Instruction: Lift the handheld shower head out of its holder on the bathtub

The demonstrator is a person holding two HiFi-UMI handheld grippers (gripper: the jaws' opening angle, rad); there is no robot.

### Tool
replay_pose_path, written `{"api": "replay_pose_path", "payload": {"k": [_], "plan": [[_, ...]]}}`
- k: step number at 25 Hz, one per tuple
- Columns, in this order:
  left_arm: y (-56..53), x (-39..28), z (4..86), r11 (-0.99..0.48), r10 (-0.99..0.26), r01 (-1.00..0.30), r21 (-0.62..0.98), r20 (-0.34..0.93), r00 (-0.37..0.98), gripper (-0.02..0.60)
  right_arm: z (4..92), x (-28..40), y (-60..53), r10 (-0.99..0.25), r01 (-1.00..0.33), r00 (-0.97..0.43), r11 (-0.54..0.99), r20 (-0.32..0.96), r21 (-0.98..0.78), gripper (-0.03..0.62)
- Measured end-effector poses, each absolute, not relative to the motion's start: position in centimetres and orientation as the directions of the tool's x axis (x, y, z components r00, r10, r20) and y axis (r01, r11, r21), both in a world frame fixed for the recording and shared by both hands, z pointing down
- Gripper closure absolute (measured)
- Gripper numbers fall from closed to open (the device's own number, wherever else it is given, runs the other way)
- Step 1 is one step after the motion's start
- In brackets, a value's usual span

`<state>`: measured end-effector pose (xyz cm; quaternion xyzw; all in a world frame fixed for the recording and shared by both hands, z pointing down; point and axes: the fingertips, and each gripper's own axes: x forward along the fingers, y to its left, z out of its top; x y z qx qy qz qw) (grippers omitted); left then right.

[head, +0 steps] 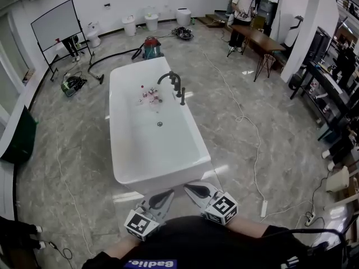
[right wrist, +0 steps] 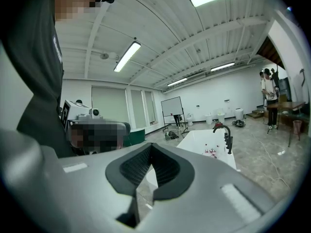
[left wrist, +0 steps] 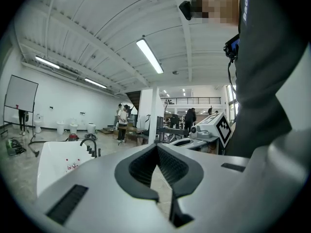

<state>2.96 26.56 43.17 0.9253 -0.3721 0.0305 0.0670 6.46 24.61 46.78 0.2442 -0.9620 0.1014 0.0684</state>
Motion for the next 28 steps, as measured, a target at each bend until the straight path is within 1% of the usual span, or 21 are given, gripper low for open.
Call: {"api": "replay_pose_path", "payload": {"k": [9, 13, 20, 28], "plan": [[26.0, 8.7, 43.2, -0.682, -0.721, -0.728, 0.063, 0.104, 0.685, 0.577, 47.7, 13.2, 24.0, -0.449, -0.475, -0.878, 0.863, 0.165, -0.173, 0.592], [25.4, 9.4, 43.2, -0.671, -0.731, -0.739, 0.058, 0.112, 0.673, 0.577, 48.0, 14.7, 22.9, -0.468, -0.493, -0.869, 0.848, 0.162, -0.197, 0.592], [21.7, 8.0, 44.2, -0.678, -0.724, -0.732, 0.063, 0.109, 0.681, 0.577, 48.8, 13.3, 19.2, -0.475, -0.503, -0.862, 0.842, 0.175, -0.192, 0.592], [12.3, 2.0, 44.4, -0.697, -0.706, -0.712, 0.088, 0.086, 0.703, 0.577, 48.8, 8.1, 10.6, -0.517, -0.551, -0.831, 0.815, 0.207, -0.178, 0.592]]}}
